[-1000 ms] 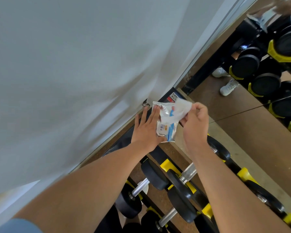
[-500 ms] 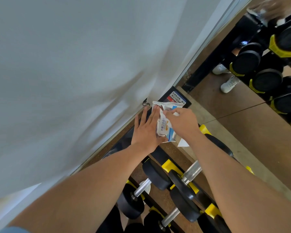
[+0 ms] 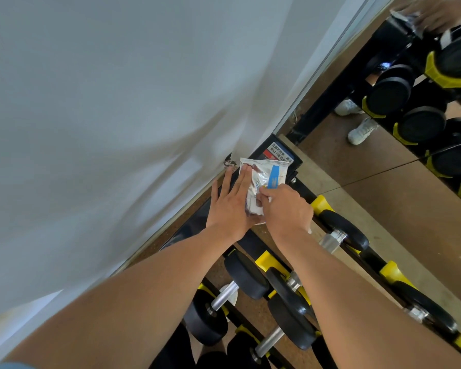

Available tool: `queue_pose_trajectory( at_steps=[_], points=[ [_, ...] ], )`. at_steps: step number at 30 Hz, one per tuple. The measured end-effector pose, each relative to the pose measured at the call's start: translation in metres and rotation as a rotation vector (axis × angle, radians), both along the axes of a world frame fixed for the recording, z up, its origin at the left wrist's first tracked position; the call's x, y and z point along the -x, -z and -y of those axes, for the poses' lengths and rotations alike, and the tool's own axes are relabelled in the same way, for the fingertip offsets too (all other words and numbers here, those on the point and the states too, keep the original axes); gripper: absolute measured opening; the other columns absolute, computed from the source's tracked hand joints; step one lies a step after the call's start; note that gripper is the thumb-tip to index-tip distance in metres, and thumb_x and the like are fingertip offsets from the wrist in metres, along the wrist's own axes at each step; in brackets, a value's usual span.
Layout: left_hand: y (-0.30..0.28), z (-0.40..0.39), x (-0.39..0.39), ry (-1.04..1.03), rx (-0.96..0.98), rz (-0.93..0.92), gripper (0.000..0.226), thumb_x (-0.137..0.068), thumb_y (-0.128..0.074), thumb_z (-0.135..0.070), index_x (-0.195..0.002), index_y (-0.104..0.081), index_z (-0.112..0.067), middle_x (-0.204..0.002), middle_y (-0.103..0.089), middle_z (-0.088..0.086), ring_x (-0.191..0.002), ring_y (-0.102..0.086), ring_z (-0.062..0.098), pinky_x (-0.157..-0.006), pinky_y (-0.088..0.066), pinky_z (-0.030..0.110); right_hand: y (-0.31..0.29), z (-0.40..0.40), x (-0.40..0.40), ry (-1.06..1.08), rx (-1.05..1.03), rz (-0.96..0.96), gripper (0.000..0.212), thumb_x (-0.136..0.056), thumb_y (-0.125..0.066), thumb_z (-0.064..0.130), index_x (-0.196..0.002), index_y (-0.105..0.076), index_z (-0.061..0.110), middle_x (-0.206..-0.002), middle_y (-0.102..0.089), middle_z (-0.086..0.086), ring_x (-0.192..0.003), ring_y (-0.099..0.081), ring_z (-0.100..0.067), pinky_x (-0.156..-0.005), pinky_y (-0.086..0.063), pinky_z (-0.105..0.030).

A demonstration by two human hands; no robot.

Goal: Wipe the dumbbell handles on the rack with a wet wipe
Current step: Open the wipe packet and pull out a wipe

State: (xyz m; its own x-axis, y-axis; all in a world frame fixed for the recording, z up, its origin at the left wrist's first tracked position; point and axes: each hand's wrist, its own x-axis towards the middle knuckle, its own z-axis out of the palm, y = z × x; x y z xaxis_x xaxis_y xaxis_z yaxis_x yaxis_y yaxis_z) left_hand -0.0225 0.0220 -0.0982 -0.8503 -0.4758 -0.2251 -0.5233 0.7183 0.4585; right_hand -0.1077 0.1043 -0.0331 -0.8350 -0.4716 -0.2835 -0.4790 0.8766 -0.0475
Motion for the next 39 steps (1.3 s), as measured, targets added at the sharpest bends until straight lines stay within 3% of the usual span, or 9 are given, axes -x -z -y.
queue_pose_trajectory(
  at_steps=[8,14,19,24,28,32,35,37,39],
  points=[
    [-0.003,0.000,0.000,-0.004,-0.021,-0.005,0.114,-0.081,-0.055,-0.075,-0.156,0.017,-0.030,-0.165,0.014,-0.008,-0.149,0.024,0.020,-0.120,0.012,0.046,0.005,0.013,0.006,-0.173,-0.090,0.028,0.018,-0.094,-0.066,0.029,-0.112,-0.068,0.031,-0.109,-0.054,0.003,-0.090,-0.062,-0.018,-0.075,-0.056,-0.039],
    [-0.008,0.000,0.001,0.006,-0.030,0.039,0.114,-0.081,-0.054,-0.075,-0.155,0.021,-0.030,-0.165,0.017,-0.008,-0.149,0.026,0.022,-0.122,0.006,0.051,0.009,0.002,0.013,-0.068,0.096,0.233,0.020,-0.091,-0.068,0.017,-0.084,-0.060,0.034,-0.119,-0.055,0.003,-0.099,-0.063,-0.014,-0.084,-0.057,-0.034],
    [-0.007,0.000,0.002,0.018,-0.010,0.048,0.115,-0.081,-0.054,-0.077,-0.155,0.021,-0.030,-0.165,0.017,-0.007,-0.148,0.027,0.023,-0.121,0.010,0.051,0.013,-0.009,0.012,0.054,0.251,0.436,0.020,-0.097,-0.061,0.013,-0.091,-0.056,0.032,-0.122,-0.054,0.002,-0.106,-0.060,-0.013,-0.090,-0.056,-0.033],
    [-0.004,-0.001,0.002,0.012,0.006,0.038,0.117,-0.080,-0.054,-0.078,-0.155,0.021,-0.030,-0.165,0.016,-0.006,-0.147,0.028,0.023,-0.119,0.013,0.050,0.001,-0.010,0.006,0.152,0.454,0.272,0.008,-0.096,-0.063,0.030,-0.095,-0.059,0.037,-0.102,-0.060,0.014,-0.092,-0.062,-0.008,-0.075,-0.060,-0.031],
    [-0.001,0.000,0.002,0.019,-0.009,0.040,0.118,-0.079,-0.057,-0.076,-0.155,0.020,-0.028,-0.165,0.016,-0.007,-0.148,0.028,0.023,-0.121,0.005,0.054,0.005,0.001,0.006,0.112,0.171,0.126,0.022,-0.088,-0.069,0.051,-0.106,-0.063,0.039,-0.096,-0.061,0.013,-0.081,-0.063,-0.009,-0.066,-0.059,-0.033],
    [-0.002,0.000,0.002,0.026,0.010,0.050,0.114,-0.082,-0.053,-0.076,-0.155,0.022,-0.030,-0.165,0.017,-0.006,-0.148,0.027,0.023,-0.121,0.004,0.055,0.010,0.014,0.002,0.065,0.091,0.073,0.012,-0.092,-0.068,0.041,-0.102,-0.066,0.034,-0.101,-0.063,0.005,-0.084,-0.065,-0.013,-0.069,-0.059,-0.034],
    [-0.002,0.000,0.003,0.024,0.012,0.051,0.112,-0.083,-0.052,-0.075,-0.155,0.021,-0.031,-0.165,0.017,-0.006,-0.148,0.027,0.024,-0.121,0.003,0.055,0.015,0.015,0.004,0.104,0.101,0.170,0.015,-0.093,-0.068,0.029,-0.107,-0.066,0.023,-0.108,-0.062,0.000,-0.095,-0.066,-0.015,-0.077,-0.059,-0.033],
    [-0.001,0.000,0.003,0.012,0.004,0.052,0.112,-0.081,-0.053,-0.076,-0.156,0.018,-0.031,-0.165,0.016,-0.007,-0.148,0.027,0.024,-0.121,0.001,0.055,0.014,0.007,0.007,0.131,0.243,0.294,0.001,-0.094,-0.066,0.024,-0.095,-0.066,0.024,-0.108,-0.063,0.000,-0.095,-0.064,-0.012,-0.073,-0.054,-0.023],
    [0.001,0.000,0.003,0.008,-0.005,0.037,0.113,-0.081,-0.054,-0.076,-0.156,0.017,-0.030,-0.166,0.015,-0.007,-0.148,0.028,0.023,-0.121,0.000,0.056,0.007,-0.004,0.004,0.208,0.429,0.387,0.011,-0.096,-0.064,0.025,-0.085,-0.063,0.026,-0.105,-0.060,0.004,-0.090,-0.060,-0.007,-0.066,-0.044,-0.016]
  ],
)
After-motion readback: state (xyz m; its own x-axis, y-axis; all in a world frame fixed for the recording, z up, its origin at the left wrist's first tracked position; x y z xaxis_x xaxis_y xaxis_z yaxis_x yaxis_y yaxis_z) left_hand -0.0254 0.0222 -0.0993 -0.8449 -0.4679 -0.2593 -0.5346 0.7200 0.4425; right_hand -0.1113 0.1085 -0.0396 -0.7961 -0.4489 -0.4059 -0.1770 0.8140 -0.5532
